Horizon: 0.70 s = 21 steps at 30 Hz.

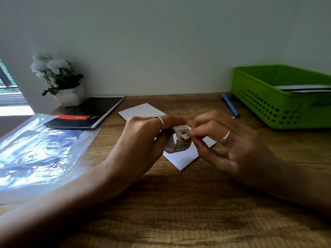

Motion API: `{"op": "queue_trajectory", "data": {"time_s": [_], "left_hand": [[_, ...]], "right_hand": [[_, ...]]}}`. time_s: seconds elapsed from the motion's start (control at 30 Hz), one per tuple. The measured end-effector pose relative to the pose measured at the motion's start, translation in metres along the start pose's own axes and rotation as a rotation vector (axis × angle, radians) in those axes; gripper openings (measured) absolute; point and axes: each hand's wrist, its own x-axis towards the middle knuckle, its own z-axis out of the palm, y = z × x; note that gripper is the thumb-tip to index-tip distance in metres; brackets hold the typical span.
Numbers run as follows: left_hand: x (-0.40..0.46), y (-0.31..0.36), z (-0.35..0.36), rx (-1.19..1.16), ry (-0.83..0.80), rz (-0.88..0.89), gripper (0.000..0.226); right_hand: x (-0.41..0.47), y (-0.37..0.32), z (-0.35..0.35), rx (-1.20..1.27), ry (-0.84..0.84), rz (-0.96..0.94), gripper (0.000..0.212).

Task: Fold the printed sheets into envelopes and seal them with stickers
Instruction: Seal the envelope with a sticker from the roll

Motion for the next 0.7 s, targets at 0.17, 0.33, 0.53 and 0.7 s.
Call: {"op": "queue_trajectory", "data": {"time_s": [0.17, 0.33, 0.53, 0.7], "left_hand": [[0.0006, -0.0003, -0.0012, 0.001, -0.004, 0.008, 0.032], [-0.0007, -0.0038, -0.0017, -0.002, -0.003, 0.006, 0.034], [0.0017, 0.0007, 0.0012, -0.015, -0.056, -0.02, 0.03], [0.0032, 0.0011, 0.0015, -0.023, -0.092, -0.115, 0.028]], "right_hand": [[0.0001, -0.0012, -0.0008, 0.14, -0.003, 0.127, 0.021], [0.0008, -0.0021, -0.0008, 0.22, -0.051, 0.192, 0.038], [0.0017, 0.0005, 0.0028, 0.121, -0.011, 0.148, 0.016], [0.0006, 0.0012, 0.0033, 0.109, -0.005, 0.165, 0.012]]}}
